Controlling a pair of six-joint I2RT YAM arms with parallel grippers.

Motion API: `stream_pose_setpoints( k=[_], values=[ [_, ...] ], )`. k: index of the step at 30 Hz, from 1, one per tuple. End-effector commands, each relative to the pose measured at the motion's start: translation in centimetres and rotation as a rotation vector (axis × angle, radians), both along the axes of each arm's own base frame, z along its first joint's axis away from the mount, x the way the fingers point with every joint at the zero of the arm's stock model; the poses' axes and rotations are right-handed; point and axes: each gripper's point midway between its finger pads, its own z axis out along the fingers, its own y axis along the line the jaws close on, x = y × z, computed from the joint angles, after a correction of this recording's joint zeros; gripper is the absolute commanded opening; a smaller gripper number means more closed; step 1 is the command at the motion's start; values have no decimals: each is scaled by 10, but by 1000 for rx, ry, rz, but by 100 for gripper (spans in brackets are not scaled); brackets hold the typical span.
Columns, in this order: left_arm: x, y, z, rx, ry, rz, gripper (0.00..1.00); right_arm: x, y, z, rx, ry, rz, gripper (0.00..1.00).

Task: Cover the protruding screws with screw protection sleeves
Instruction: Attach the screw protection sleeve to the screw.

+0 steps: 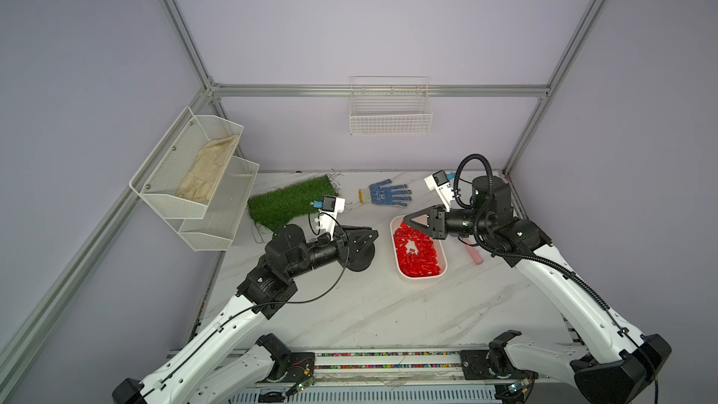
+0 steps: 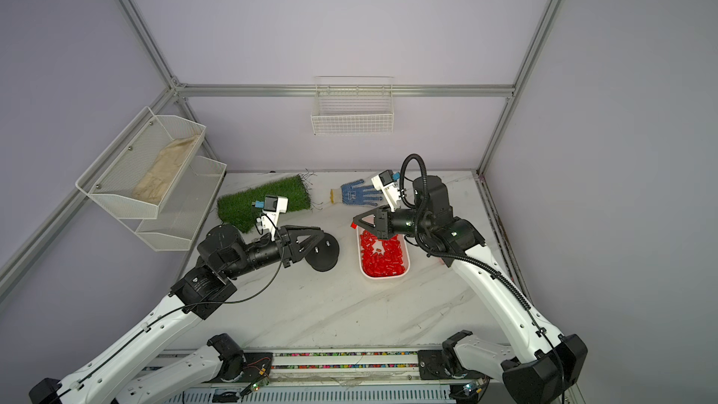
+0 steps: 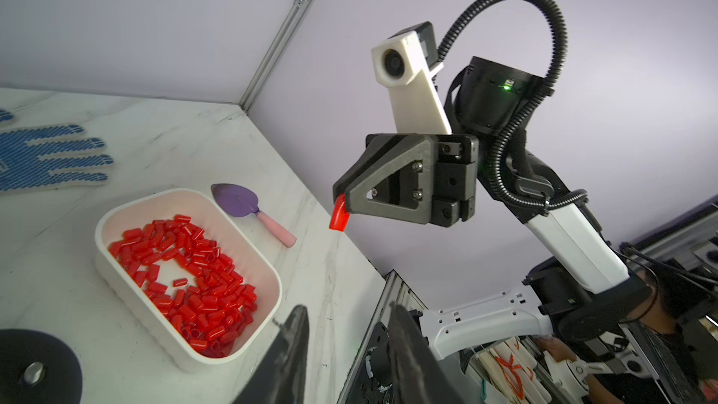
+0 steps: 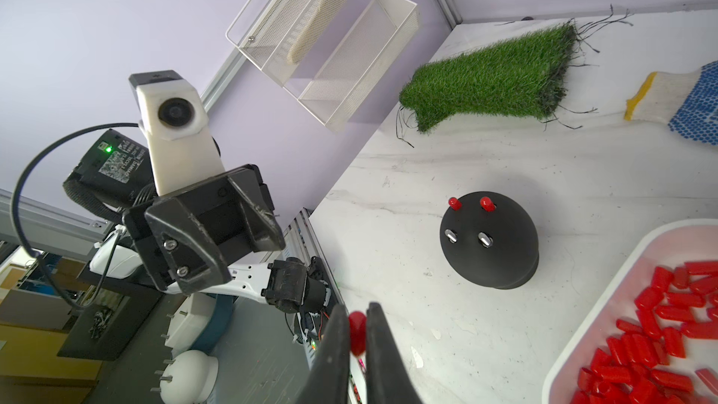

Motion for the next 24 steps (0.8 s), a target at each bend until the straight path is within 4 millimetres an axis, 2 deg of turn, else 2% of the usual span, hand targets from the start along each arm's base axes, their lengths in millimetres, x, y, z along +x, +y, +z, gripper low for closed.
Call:
stream_pose_setpoints(
  k=[1,8,15,17,24],
  values=[
    [12,15,-16,60,55,116,38,6,1,3,-5,-39,-48,13],
    [13,29,-46,136,244,198,38,6,28,-26,-99,-57,-55,14],
    [10,74,-76,280,406,413,43,12,47,-57,-166,-82,-87,13],
    [9,84,-87,309,439,460,43,13,54,-72,-212,-90,-93,13],
    [6,99,-110,316,520,553,44,20,68,-104,-266,-117,-131,13]
  ],
)
